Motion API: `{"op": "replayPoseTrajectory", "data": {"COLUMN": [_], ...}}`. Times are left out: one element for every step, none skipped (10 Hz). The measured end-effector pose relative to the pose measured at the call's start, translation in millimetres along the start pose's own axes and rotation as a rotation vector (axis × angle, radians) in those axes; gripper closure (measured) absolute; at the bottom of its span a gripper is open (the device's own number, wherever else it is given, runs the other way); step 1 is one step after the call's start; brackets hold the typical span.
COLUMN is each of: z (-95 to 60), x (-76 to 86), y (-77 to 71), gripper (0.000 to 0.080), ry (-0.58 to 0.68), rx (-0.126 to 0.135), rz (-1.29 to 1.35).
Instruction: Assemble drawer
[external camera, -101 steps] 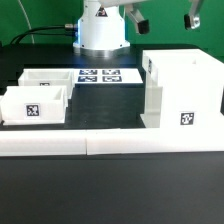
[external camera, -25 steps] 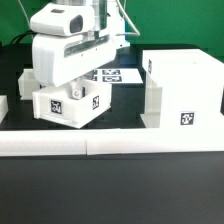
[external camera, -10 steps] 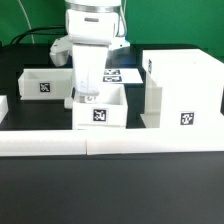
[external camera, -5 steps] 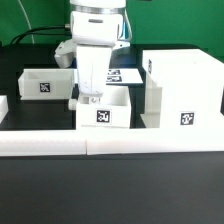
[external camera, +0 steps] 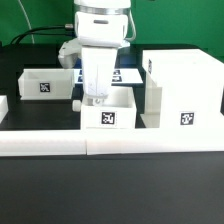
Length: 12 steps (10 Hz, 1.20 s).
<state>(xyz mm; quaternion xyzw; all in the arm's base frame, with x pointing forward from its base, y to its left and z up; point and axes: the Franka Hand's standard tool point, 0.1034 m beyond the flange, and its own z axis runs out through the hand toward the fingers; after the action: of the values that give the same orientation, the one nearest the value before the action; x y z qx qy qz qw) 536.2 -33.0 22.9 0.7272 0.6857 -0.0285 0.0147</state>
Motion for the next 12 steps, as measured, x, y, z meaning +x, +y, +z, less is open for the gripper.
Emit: {"op": "replayPoseTrajectory", "data": {"z": [0.4,1.2,-0.9,-1.8,0.3,1.2,1.2,1.0,1.1,1.7,1.5,1.6], "x": [0.4,4.3,8.0,9.3,8.1,7.4,9.0,13.7,17.9,19.8,19.2,18.7], "y": [0.3,3.2,7.7,10.8,9.2,7.6,8.0,9.1,10.7,12.1,12.7,12.5], "gripper": [0.0757,0.0757,0.0757,0.0757,0.0757,0.0757,0.0757,0.0757,0.0757,0.0757,0.0757,0.0757], "ry": [0.0,0.002,0.005,0.008,0.01,0.01,0.011,0.012,0.013,0.014,0.013,0.013], "rx": [0.002,0.005,-0.01,-0.037,-0.054,-0.05,-0.048,-0.04,-0.033,-0.028,-0.025,-0.024], "rz": [-0.001,-0.007,-0.001,0.008,0.01,0.012,0.009,0.002,-0.005,-0.01,-0.01,-0.008]}}
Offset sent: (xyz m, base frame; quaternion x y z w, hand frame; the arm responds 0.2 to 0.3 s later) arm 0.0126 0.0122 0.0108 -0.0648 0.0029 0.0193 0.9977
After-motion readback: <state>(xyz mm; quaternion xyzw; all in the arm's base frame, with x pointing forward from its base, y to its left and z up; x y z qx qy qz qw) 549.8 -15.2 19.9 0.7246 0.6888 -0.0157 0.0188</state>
